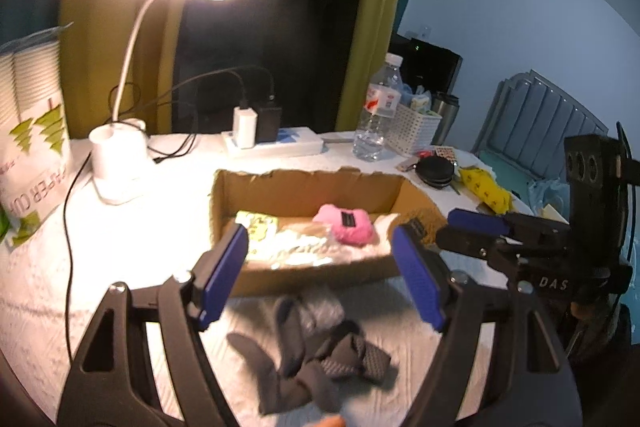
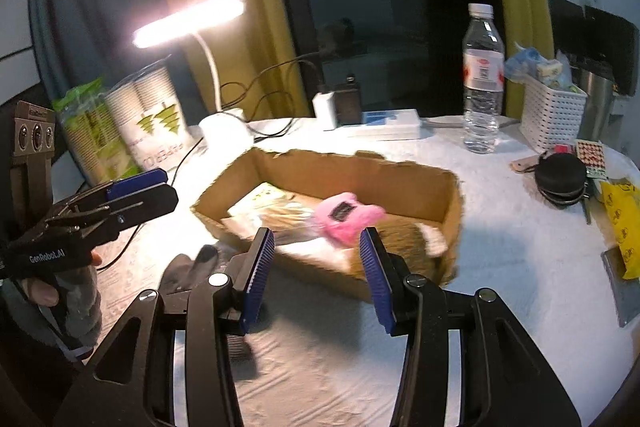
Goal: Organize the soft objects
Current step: 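Grasp the grey knit glove with the left tool while the right tool reaches the bubble-wrap bag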
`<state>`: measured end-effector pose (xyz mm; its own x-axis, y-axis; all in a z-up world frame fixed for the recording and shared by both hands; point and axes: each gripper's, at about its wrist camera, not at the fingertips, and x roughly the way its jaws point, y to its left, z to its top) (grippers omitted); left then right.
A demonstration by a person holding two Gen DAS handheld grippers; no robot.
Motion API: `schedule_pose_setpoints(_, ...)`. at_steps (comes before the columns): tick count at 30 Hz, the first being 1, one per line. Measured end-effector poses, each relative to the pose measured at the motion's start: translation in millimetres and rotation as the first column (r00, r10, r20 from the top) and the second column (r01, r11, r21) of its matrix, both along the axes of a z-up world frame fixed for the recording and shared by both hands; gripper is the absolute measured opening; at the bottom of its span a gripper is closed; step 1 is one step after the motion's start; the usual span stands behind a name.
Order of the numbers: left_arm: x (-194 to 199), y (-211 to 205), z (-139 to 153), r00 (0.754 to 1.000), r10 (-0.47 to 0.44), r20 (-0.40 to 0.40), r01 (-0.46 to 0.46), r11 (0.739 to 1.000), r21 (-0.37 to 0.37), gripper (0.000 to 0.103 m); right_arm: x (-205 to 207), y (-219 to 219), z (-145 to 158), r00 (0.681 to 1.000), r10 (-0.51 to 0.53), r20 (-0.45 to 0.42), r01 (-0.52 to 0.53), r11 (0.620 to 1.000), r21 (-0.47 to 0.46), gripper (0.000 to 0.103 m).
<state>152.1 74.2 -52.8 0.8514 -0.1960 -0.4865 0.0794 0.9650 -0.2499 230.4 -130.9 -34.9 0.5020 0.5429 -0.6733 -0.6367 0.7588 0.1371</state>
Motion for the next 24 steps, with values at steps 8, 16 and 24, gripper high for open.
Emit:
schedule_pose_setpoints(8,-22,15,-22,0.999,0.006,-0.044,-0.006,1.000,-0.003,0.076,-19,26,-10,0.999,0.030,-0.013,-0.030,0.999,-0.027,0.048)
schedule_pose_setpoints(16,-29,15,-51,0.995,-0.025,-0.099,0.024,1.000,-0.007,0.091,-24,48,-33,0.997,0.055,-0.051,-0.059,0.996,-0.061,0.048)
schedule_pose_setpoints(24,-11,0,-84,0.963,-0.068,-0.260,0.073,0.997,0.008,0.091,-21,48,-53,0.994,0.041,-0.104,-0.049,0.995,-0.081,0.048)
